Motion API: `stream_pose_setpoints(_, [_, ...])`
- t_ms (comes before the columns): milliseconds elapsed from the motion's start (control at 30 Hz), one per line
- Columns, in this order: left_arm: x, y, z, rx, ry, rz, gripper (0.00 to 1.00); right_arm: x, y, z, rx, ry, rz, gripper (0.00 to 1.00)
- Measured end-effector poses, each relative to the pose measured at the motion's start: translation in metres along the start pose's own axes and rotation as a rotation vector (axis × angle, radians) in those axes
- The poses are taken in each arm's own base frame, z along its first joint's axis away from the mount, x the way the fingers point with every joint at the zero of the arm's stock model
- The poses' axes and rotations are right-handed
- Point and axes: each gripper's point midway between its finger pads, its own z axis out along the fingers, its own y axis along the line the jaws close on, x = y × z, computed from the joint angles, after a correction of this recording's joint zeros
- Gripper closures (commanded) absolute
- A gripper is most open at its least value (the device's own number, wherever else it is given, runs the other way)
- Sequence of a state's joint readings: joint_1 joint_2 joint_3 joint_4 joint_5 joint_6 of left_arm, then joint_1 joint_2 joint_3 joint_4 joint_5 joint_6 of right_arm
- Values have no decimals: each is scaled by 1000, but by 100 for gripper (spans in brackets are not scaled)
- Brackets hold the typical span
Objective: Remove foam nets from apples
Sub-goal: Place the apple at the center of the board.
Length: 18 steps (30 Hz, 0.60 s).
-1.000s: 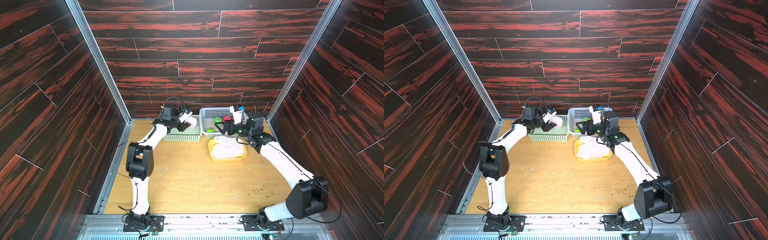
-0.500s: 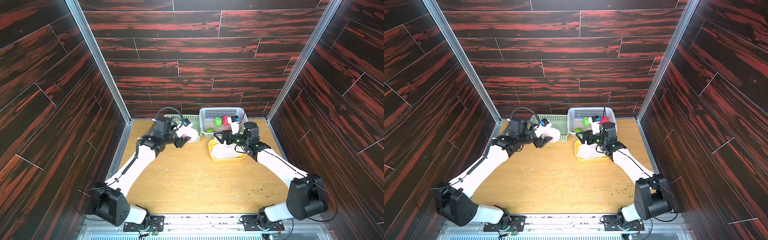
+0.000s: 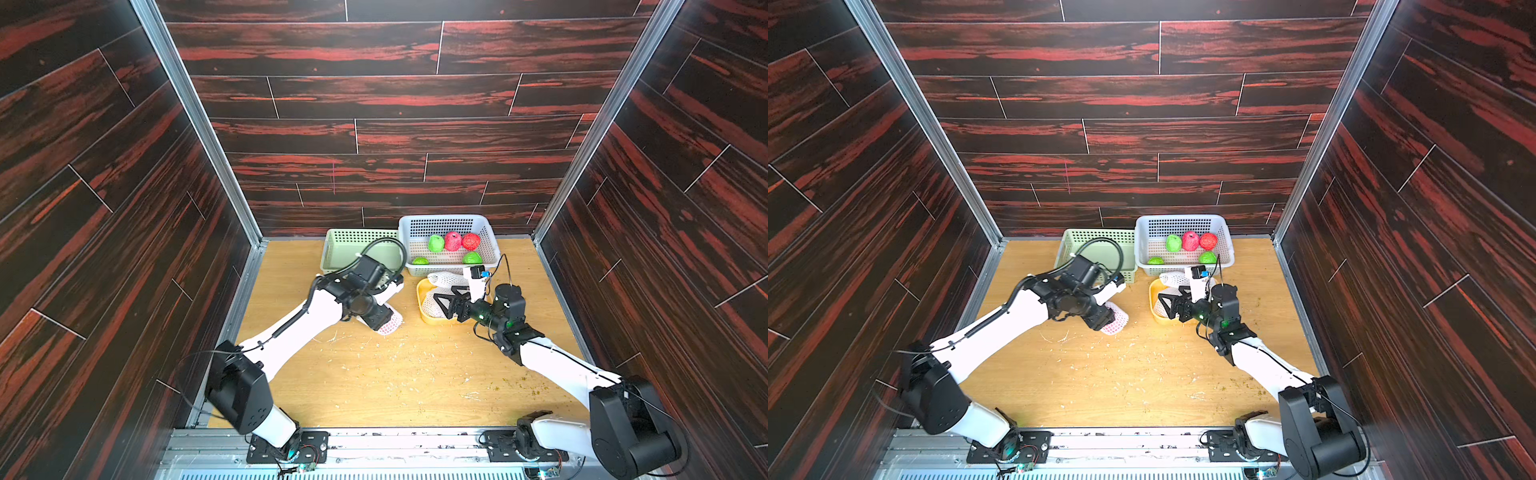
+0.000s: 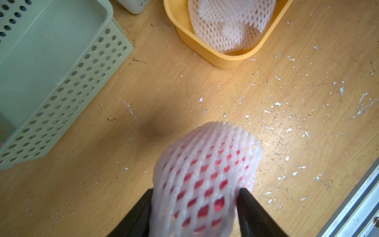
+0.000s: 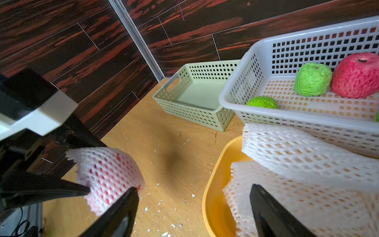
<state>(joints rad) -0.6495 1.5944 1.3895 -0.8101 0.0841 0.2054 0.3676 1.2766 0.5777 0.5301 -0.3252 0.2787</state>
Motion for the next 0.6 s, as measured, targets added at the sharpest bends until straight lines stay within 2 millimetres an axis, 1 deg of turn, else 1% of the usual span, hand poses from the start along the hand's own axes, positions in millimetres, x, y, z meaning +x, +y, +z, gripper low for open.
stream_pose_setpoints(67, [2,-8,9,5,42,2,34,2,2,0,0,-10,-10,11])
stream_pose_setpoints(167, [13,-14,28,13,129,-13,33,7,-1,-2,16,-16,-15,11])
stream_pose_setpoints(300, [29,-18,56,22,244,-33,27,6,-4,-3,36,-28,-20,11])
stream_pose_setpoints(400, [36,-21,69,33,282,-51,20,2,-2,-5,35,-43,-27,11])
stream_pose_setpoints(500, [34,-24,74,42,284,-72,17,-1,-3,-6,41,-54,-32,11])
stream_pose_setpoints(600, [23,-23,71,37,249,-89,14,-3,-2,-10,46,-68,-38,11])
